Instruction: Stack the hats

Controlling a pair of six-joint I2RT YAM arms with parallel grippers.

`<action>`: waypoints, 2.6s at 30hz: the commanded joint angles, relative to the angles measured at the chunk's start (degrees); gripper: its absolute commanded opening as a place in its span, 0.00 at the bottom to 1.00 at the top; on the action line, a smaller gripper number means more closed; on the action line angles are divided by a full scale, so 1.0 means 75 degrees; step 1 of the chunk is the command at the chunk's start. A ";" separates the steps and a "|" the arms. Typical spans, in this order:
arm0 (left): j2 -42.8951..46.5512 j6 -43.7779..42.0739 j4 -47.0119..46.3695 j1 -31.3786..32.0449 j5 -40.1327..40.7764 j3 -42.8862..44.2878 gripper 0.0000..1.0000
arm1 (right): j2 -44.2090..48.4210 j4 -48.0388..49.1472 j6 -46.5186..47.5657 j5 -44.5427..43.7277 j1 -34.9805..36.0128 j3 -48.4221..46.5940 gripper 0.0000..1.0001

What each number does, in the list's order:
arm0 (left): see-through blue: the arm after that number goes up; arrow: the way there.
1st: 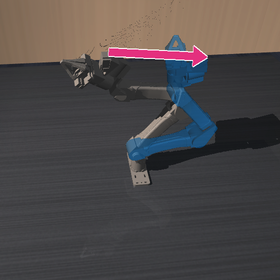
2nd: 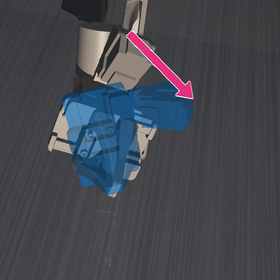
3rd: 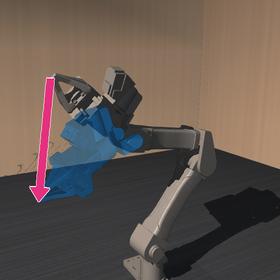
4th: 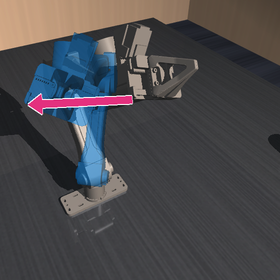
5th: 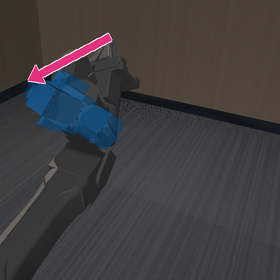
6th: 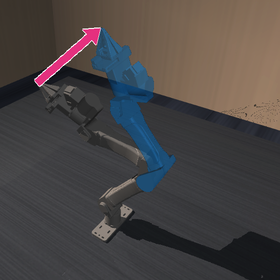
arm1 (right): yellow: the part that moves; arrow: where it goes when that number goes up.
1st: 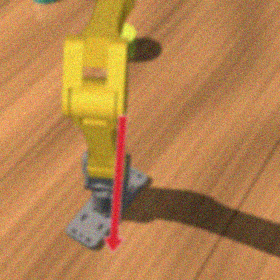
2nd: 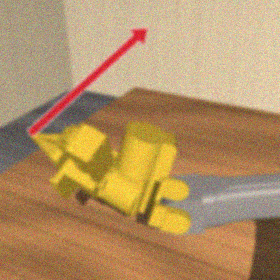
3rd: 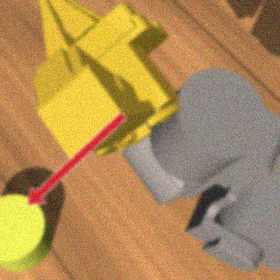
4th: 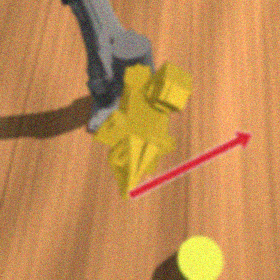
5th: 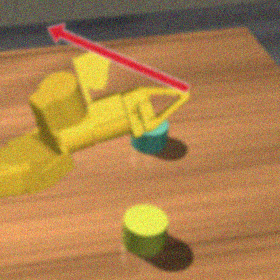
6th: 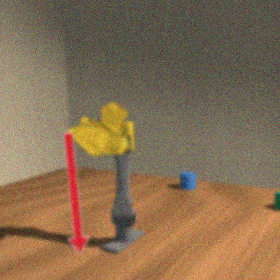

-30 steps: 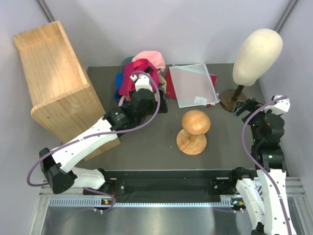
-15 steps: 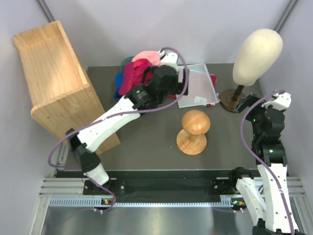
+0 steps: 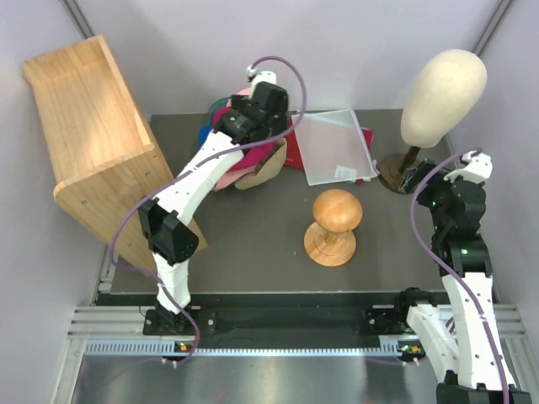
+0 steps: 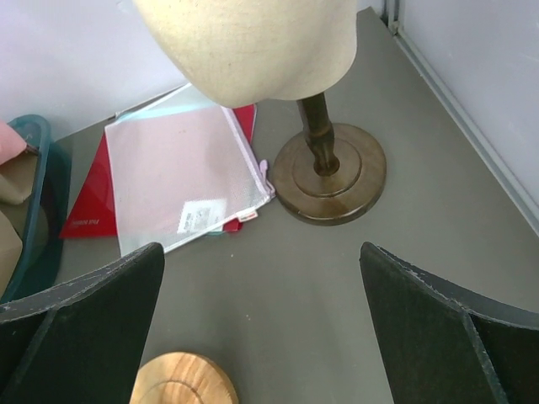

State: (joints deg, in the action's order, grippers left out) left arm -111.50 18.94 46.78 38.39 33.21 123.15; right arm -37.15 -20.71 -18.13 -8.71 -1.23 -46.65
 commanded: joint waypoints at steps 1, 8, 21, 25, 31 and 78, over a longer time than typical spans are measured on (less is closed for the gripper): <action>0.0863 0.0019 -0.0634 -0.0513 -0.0652 -0.0703 0.99 | -0.0179 0.0417 -0.0067 0.0399 0.0047 -0.0319 1.00; 0.0500 -0.0076 -0.1561 -0.0865 -0.1427 -0.0752 0.99 | -0.0590 0.0628 -0.0172 0.0856 0.0047 -0.0412 1.00; -0.0250 -0.0404 -0.2674 -0.1123 -0.1709 -0.0588 0.85 | -0.0637 0.0523 -0.0068 0.0997 0.0047 -0.0564 0.99; -0.0531 -0.0580 -0.2828 -0.1170 -0.1768 -0.0285 0.41 | -0.0660 0.0441 0.0143 0.1056 0.0047 -0.0705 0.97; 0.0135 -0.0638 -0.3050 -0.1158 -0.2738 -0.0272 0.00 | -0.0719 0.0265 0.0378 0.1512 0.0059 -0.1208 0.95; 0.0816 0.6299 -0.9355 -0.0221 -1.0441 0.2400 0.00 | -0.2851 1.0891 -0.7941 0.7080 0.0832 -0.0132 1.00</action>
State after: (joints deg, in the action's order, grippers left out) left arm -104.51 64.14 -16.51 35.07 -48.69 138.78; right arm -57.32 49.47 -72.49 46.76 3.77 -49.04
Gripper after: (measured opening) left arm 0.307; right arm 0.995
